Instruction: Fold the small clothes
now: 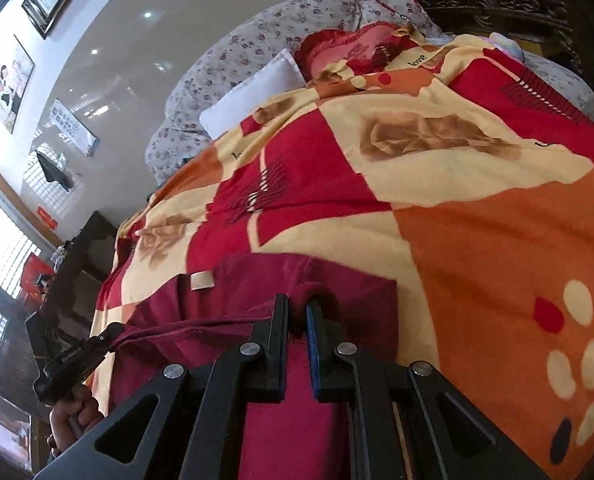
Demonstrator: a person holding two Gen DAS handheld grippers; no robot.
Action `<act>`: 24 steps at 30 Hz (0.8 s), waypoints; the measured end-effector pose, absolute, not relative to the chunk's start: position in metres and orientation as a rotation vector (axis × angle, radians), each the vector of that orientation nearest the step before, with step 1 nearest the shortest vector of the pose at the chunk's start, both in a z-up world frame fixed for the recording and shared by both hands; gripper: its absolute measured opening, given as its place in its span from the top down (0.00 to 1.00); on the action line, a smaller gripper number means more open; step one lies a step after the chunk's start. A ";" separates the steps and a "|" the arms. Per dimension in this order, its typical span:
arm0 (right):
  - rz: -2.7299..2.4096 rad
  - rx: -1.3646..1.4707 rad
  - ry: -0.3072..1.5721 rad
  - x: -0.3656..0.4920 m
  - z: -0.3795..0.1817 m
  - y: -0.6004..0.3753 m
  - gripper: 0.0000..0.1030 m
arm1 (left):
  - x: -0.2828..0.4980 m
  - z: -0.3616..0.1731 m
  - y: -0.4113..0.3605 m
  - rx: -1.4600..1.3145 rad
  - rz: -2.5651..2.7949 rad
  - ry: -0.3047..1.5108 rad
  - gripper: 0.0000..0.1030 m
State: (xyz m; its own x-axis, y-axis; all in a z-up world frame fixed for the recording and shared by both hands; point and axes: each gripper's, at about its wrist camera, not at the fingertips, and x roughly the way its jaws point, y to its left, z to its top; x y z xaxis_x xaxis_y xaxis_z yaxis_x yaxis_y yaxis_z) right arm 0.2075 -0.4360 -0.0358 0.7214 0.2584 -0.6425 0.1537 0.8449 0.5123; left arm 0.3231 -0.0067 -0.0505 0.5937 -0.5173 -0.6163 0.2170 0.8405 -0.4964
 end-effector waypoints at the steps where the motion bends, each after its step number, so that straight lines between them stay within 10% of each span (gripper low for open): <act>1: 0.089 0.592 0.788 0.212 -0.039 -0.437 0.91 | 0.327 -0.052 -0.008 -0.399 -0.444 0.859 0.80; 7: 0.179 0.655 0.702 0.193 -0.024 -0.443 0.84 | 0.313 -0.024 -0.002 -0.354 -0.428 0.782 0.30; 12: 0.153 0.543 0.612 0.165 0.008 -0.441 0.84 | 0.295 0.002 0.006 -0.286 -0.396 0.686 0.28; 14: 0.114 0.452 0.619 0.157 0.014 -0.433 0.84 | 0.288 0.005 -0.008 -0.204 -0.417 0.663 0.30; 19: -0.021 0.184 0.749 0.162 0.005 -0.382 0.84 | 0.287 -0.013 -0.077 0.076 -0.457 0.705 0.83; 24: -0.099 0.245 0.754 0.185 -0.010 -0.364 0.84 | 0.312 -0.035 -0.104 0.152 -0.388 0.714 0.86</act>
